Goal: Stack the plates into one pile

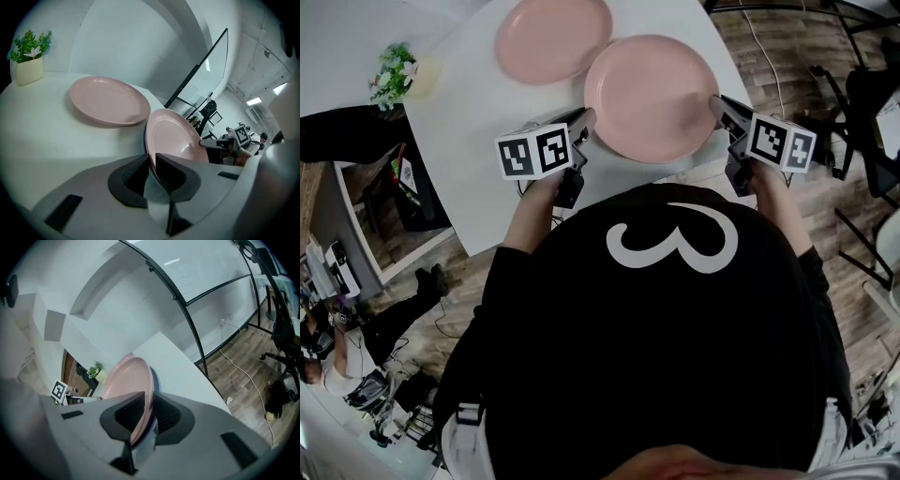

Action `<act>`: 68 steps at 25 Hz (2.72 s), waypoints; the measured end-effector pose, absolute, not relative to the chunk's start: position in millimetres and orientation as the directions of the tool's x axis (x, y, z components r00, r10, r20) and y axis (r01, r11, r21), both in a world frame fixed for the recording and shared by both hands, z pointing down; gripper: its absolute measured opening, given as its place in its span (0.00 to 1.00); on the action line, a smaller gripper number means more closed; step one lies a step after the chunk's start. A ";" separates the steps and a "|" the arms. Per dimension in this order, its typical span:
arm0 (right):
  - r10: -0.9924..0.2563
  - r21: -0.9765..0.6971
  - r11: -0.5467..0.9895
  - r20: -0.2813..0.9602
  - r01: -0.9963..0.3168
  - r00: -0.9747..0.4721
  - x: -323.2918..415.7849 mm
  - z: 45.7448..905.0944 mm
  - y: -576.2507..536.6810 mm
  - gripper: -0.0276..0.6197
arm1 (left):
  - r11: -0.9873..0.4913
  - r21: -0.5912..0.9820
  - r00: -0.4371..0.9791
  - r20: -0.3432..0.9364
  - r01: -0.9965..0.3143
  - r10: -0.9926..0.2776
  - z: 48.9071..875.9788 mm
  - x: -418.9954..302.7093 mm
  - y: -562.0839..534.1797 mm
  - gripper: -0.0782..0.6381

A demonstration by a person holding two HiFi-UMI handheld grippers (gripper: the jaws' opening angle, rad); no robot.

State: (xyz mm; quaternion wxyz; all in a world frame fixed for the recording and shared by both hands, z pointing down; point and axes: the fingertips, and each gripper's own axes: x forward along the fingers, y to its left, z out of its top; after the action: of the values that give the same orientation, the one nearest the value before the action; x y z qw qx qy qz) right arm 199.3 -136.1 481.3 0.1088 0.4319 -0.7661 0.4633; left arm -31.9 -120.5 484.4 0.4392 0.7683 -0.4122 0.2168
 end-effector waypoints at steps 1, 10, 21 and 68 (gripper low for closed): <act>-0.561 -0.609 0.208 0.567 -0.765 -0.604 197.8 480.3 -136.0 0.13 | -0.275 0.495 0.566 0.695 -0.824 -0.445 484.2 -32.3 -120.2 0.18; -0.555 -0.582 0.244 0.572 -0.776 -0.604 196.0 477.9 -136.5 0.18 | -0.280 0.483 0.558 0.694 -0.830 -0.455 483.1 -31.1 -119.9 0.18; -0.540 -0.573 0.281 0.569 -0.769 -0.621 191.0 475.1 -134.6 0.26 | -0.277 0.474 0.548 0.699 -0.836 -0.460 483.3 -32.6 -120.2 0.18; -0.568 -0.624 0.272 0.511 -0.733 -0.646 132.2 443.6 -142.6 0.32 | -0.170 0.506 0.515 0.687 -0.845 -0.513 448.2 -141.4 -196.5 0.25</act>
State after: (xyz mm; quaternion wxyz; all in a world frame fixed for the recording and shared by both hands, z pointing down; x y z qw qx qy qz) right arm 132.2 -142.6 443.6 0.0934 0.4105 -0.7919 0.4423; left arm -141.4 -196.5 448.2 0.4536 0.7427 -0.4573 0.1832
